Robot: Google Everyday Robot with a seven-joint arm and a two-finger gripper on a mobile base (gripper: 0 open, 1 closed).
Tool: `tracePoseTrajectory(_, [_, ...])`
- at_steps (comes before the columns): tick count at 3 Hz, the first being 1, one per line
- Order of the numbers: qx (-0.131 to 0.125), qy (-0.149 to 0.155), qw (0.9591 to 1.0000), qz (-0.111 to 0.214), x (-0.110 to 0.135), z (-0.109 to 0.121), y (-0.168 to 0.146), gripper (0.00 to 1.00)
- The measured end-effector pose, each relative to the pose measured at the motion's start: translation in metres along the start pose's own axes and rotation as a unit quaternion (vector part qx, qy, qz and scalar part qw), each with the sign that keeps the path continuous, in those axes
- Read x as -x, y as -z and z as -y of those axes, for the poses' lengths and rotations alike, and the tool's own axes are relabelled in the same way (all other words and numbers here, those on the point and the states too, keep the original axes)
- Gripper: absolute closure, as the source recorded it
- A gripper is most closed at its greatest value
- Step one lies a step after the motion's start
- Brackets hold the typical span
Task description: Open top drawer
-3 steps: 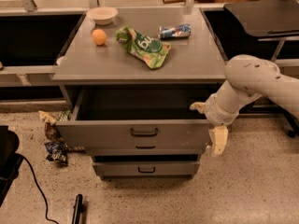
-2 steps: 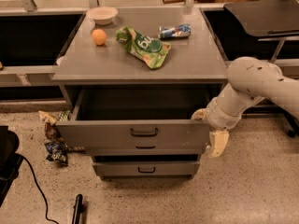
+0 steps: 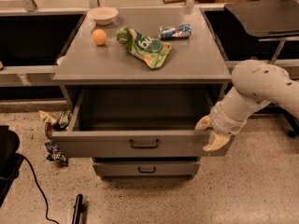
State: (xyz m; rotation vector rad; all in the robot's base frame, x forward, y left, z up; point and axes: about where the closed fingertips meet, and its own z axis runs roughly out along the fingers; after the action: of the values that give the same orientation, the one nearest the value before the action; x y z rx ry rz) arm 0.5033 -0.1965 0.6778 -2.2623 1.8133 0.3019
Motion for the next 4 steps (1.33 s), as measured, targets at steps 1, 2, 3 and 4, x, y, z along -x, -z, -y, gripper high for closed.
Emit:
tracePoseTrajectory(1, [-0.003,-0.001,1.0,-0.006,-0.0007,-0.0018,0.005,0.88])
tracePoseTrajectory(2, [-0.004,-0.001,1.0,-0.008,-0.0006,-0.0049,0.0065,1.0])
tracePoseTrajectory(3, [-0.004,-0.001,1.0,-0.008,-0.0006,-0.0049,0.0065,0.81])
tracePoseTrajectory(4, [-0.004,-0.001,1.0,-0.008,-0.0005,-0.005,0.0065,0.57])
